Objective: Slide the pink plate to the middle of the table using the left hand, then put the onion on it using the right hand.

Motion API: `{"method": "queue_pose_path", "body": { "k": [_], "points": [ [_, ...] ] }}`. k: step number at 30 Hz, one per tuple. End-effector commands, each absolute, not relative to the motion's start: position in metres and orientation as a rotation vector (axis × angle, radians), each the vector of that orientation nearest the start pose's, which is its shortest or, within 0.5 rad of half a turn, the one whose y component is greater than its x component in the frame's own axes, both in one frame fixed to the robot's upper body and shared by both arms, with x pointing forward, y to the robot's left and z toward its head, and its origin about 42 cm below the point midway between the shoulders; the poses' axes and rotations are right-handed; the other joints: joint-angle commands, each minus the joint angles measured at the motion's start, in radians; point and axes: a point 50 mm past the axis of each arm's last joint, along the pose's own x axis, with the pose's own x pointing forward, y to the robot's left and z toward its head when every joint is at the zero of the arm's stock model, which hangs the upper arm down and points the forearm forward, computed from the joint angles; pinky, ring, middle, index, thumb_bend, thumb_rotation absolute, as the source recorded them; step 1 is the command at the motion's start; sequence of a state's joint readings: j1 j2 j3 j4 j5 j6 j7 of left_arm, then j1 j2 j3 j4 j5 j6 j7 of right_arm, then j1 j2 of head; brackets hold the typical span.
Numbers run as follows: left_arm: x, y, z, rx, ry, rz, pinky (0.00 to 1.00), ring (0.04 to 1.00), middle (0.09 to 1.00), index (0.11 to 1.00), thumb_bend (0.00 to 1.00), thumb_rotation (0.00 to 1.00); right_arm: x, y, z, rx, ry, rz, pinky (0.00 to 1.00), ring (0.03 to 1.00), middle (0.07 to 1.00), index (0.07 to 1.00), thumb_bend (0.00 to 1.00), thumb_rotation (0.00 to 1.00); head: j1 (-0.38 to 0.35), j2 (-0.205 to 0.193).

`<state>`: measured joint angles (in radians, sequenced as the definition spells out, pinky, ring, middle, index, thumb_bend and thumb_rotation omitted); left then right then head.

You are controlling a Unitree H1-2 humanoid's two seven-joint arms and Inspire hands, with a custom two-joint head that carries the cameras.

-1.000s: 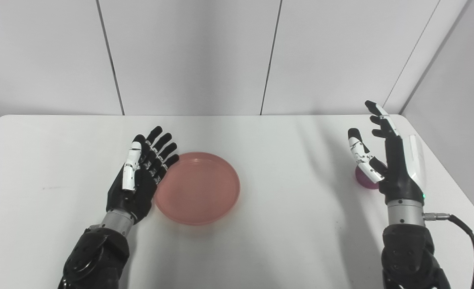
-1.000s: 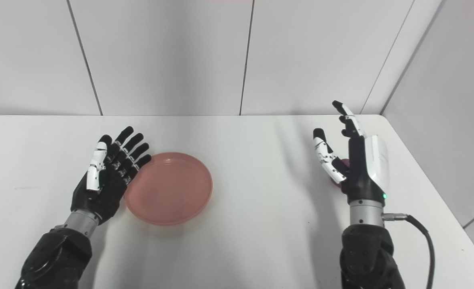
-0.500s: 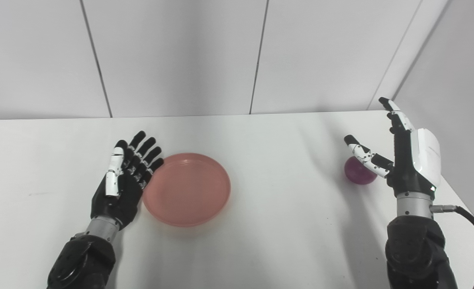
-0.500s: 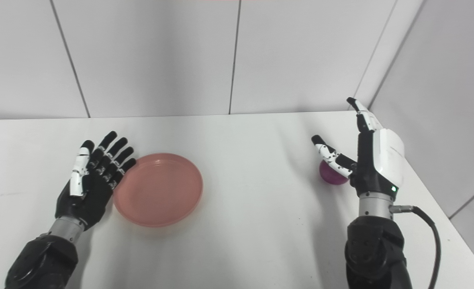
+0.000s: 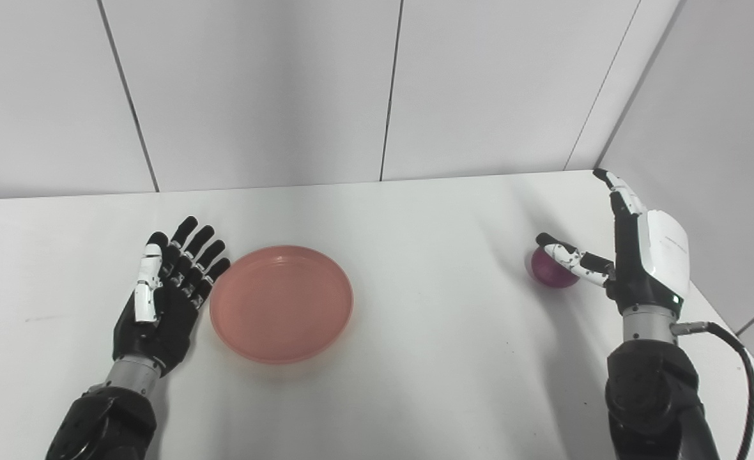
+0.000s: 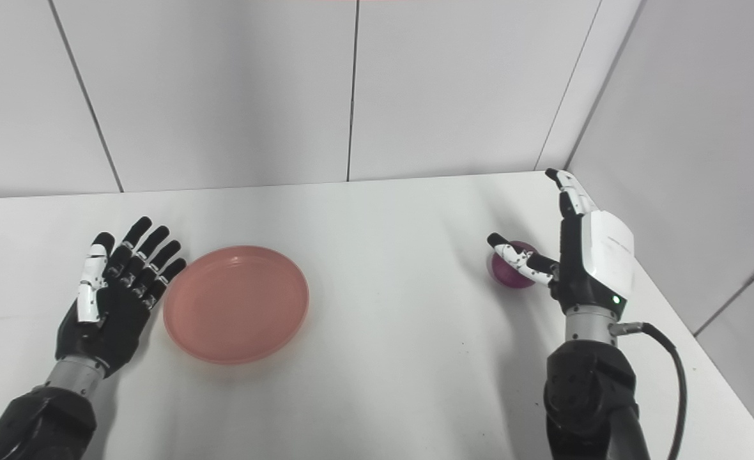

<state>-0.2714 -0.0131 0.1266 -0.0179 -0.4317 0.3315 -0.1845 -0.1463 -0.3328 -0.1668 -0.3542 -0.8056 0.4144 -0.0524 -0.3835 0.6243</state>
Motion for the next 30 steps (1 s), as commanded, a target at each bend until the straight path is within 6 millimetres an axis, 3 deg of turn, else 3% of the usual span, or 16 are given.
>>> {"method": "queue_pose_path", "body": {
  "k": [1,17,30],
  "points": [
    [0.371,0.198,0.189,-0.449,-0.109,-0.303,0.92,0.939,0.949,0.938,0.48,1.00,0.301,-0.355,0.260,-1.052,-0.147,-0.620,0.73,0.852,0.901,0.895,0.96,0.41,0.001,0.000],
    [0.373,0.204,0.185,-0.449,-0.113,-0.302,0.92,0.936,0.946,0.936,0.49,1.00,0.318,-0.371,0.236,-1.105,-0.013,-0.595,0.71,0.839,0.888,0.897,1.00,0.51,-0.028,-0.004],
    [0.372,0.203,0.185,-0.454,-0.112,-0.304,0.91,0.933,0.944,0.931,0.48,1.00,0.341,-0.382,0.219,-1.117,0.072,-0.530,0.71,0.826,0.873,0.892,1.00,0.51,-0.029,-0.001]
  ]
}}
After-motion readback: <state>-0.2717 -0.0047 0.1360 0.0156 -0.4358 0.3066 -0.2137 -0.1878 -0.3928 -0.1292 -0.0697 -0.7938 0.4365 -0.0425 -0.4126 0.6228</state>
